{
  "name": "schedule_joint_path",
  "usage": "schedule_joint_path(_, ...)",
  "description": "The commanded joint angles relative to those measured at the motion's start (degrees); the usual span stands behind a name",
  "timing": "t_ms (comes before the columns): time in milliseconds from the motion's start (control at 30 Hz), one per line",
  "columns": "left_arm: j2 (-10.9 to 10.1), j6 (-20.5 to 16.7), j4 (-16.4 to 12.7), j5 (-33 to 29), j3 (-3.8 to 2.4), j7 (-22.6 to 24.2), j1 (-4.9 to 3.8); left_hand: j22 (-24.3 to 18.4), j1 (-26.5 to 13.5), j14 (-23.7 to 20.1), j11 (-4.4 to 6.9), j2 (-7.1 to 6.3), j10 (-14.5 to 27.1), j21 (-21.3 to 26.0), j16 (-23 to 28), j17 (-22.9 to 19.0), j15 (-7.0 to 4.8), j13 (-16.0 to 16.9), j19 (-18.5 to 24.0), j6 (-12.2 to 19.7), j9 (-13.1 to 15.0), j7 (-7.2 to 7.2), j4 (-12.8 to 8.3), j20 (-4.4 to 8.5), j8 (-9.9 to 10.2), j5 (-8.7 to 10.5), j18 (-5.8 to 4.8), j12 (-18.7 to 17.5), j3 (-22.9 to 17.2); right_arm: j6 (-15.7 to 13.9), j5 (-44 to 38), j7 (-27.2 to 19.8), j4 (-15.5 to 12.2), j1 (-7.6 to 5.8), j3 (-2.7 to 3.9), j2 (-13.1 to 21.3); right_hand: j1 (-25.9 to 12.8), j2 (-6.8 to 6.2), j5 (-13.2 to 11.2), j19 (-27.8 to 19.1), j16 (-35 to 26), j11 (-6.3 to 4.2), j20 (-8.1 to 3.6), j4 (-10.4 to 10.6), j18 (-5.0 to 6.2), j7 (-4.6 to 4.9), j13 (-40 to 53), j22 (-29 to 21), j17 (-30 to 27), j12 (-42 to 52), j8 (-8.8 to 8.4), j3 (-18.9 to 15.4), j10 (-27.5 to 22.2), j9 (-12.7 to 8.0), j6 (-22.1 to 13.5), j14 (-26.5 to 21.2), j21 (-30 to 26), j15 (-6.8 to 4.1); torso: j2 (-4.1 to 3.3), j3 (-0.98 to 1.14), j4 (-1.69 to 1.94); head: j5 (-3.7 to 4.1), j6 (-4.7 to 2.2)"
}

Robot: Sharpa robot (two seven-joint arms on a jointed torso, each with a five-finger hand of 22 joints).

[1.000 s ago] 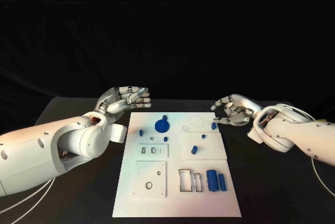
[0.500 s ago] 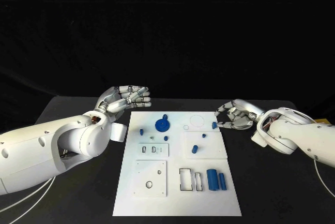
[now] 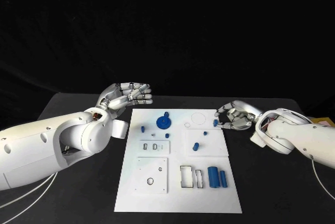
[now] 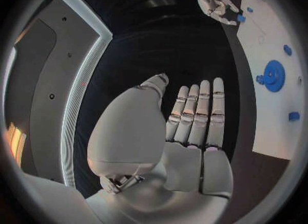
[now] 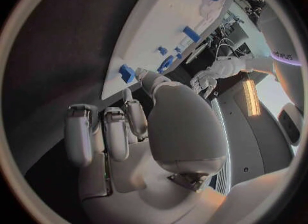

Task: Assemble the parts on the task board

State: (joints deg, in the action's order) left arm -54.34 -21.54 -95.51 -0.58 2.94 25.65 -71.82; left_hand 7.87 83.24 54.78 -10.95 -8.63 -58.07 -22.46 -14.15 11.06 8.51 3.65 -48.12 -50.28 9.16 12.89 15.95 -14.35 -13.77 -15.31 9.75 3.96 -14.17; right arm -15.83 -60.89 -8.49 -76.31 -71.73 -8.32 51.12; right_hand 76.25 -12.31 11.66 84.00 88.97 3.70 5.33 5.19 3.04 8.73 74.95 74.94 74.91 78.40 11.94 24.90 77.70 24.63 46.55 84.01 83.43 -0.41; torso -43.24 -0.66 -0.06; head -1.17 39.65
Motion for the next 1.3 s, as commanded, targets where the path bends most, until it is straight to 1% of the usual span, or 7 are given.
schedule_joint_path(33, 0.1, 1.1, -0.1, -0.2, -0.05, 0.4, -0.04, 0.0, -0.2, -0.4, -0.31, 0.37, 0.2, 0.4, 0.4, 0.1, 0.2, 0.1, 0.0, 0.3, -0.1, 1.65, -0.1, -0.29, 0.3, 0.13, 0.69, -0.2, -0.4, 0.3, -0.3, 0.1, 0.2, 0.25, -0.01, -0.3, 0.6, 0.29, 0.4, 0.4, 0.3, 0.5, 0.62, -0.3, -0.98, 0.31, 0.2, 8.6, 12.6, 0.1, -0.21, 0.2, -0.1, 0.1, 0.1, 5.4, 0.1, 0.47, 0.01, 0.01, 0.03, -0.27, -0.05)
schedule_joint_path(100, 0.1, 1.1, -0.1, -0.2, -0.05, 0.4, -0.04, 0.0, -0.2, -0.4, -0.31, 0.37, 0.2, 0.4, 0.4, 0.1, 0.2, 0.1, 0.0, 0.3, -0.1, 1.65, -0.1, -0.29, 0.3, 0.13, 0.69, -0.2, -0.4, 0.1, -0.3, 0.2, 0.4, 0.36, -0.01, -0.5, 0.6, 0.36, 0.4, 0.4, 0.3, 0.55, 0.67, -0.3, -0.98, 0.37, 0.2, 8.6, 12.6, 0.2, -0.22, 0.2, 0.0, 0.1, 0.2, 5.4, 0.1, 0.52, 0.01, 0.02, 0.05, -0.27, -0.06)
schedule_joint_path(267, 0.1, 1.2, -0.1, -0.2, -0.05, 0.4, -0.04, 0.0, -0.2, -0.4, -0.31, 0.37, 0.2, 0.4, 0.4, 0.1, 0.2, 0.1, 0.0, 0.3, -0.1, 1.65, -0.1, -0.29, 0.3, 0.13, 0.69, -0.2, -0.4, -0.2, -0.3, 0.4, 0.9, 0.55, -0.01, -0.9, 0.5, 0.57, 0.4, 0.4, 0.3, 0.67, 0.79, -0.2, -0.99, 0.5, 0.3, 8.6, 12.6, 0.2, -0.22, 0.4, 0.0, 0.1, 0.3, 5.4, 0.1, 0.64, 0.06, 0.02, -0.03, -0.41, 0.1)
schedule_joint_path(533, 0.0, 1.2, -0.1, -0.2, -0.05, 0.3, -0.04, 0.0, -0.2, -0.4, -0.31, 0.37, 0.2, 0.4, 0.4, 0.1, 0.2, 0.1, 0.0, 0.3, -0.1, 1.65, -0.1, -0.29, 0.3, 0.13, 0.69, -0.2, -0.4, -0.3, -0.4, 0.6, 1.6, 0.96, -0.02, -1.4, 0.5, 1.22, 0.4, 0.5, 0.4, 0.99, 1.2, -0.3, -1.0, 0.83, 0.6, 8.8, 12.8, 0.5, 0.07, 1.0, 0.3, 0.3, 1.7, 5.4, 0.2, 0.99, 0.03, 0.02, -0.01, -0.45, 0.29)
schedule_joint_path(800, 0.0, 1.2, -0.1, -0.2, -0.05, 0.2, -0.04, 0.0, -0.2, -0.4, -0.31, 0.37, 0.2, 0.4, 0.4, 0.1, 0.2, 0.1, 0.0, 0.3, -0.1, 1.65, -0.1, -0.29, 0.3, 0.13, 0.69, -0.2, -0.4, -0.2, -0.4, 0.8, 2.1, 1.19, -0.03, -1.8, 0.5, 1.5, 0.3, 0.6, 0.4, 0.96, 1.36, -0.4, -1.03, 0.75, 0.9, 8.9, 12.8, 0.7, 0.46, 1.4, 0.5, 0.5, 3.1, 5.5, 0.3, 1.03, 0.05, 0.03, -0.04, -0.41, 0.55)
schedule_joint_path(1067, 0.0, 1.3, -0.1, -0.2, -0.05, 0.1, -0.04, -0.1, -0.2, -0.4, -0.31, 0.4, 0.2, 0.4, 0.5, 0.1, 0.2, 0.1, 0.0, 0.3, -0.1, 1.65, -0.1, -0.3, 0.3, 0.13, 0.7, -0.2, -0.4, -0.4, -0.4, 0.8, 2.2, 1.27, -0.03, -2.2, 0.5, 1.6, 0.2, 0.7, 0.4, 0.92, 1.37, -0.4, -1.04, 0.69, 1.0, 9.0, 12.8, 0.8, 0.54, 1.5, 0.6, 0.6, 3.4, 5.5, 0.4, 1.01, 0.05, 0.06, -0.02, -0.42, 0.6)
schedule_joint_path(1300, 0.0, 1.4, -0.1, -0.2, -0.05, 0.0, -0.04, -0.1, -0.2, -0.4, -0.31, 0.4, 0.2, 0.4, 0.5, 0.1, 0.2, 0.1, 0.0, 0.3, -0.1, 1.65, -0.1, -0.3, 0.3, 0.13, 0.7, -0.2, -0.4, -0.6, -0.4, 1.0, 2.3, 1.29, -0.03, -2.5, 0.4, 1.72, 0.2, 0.7, 0.4, 0.89, 1.37, -0.3, -1.05, 0.65, 1.1, 9.0, 12.9, 0.9, 0.59, 1.6, 0.8, 0.6, 3.6, 5.5, 0.4, 0.98, 0.04, 0.03, 0.01, -0.44, 0.66)
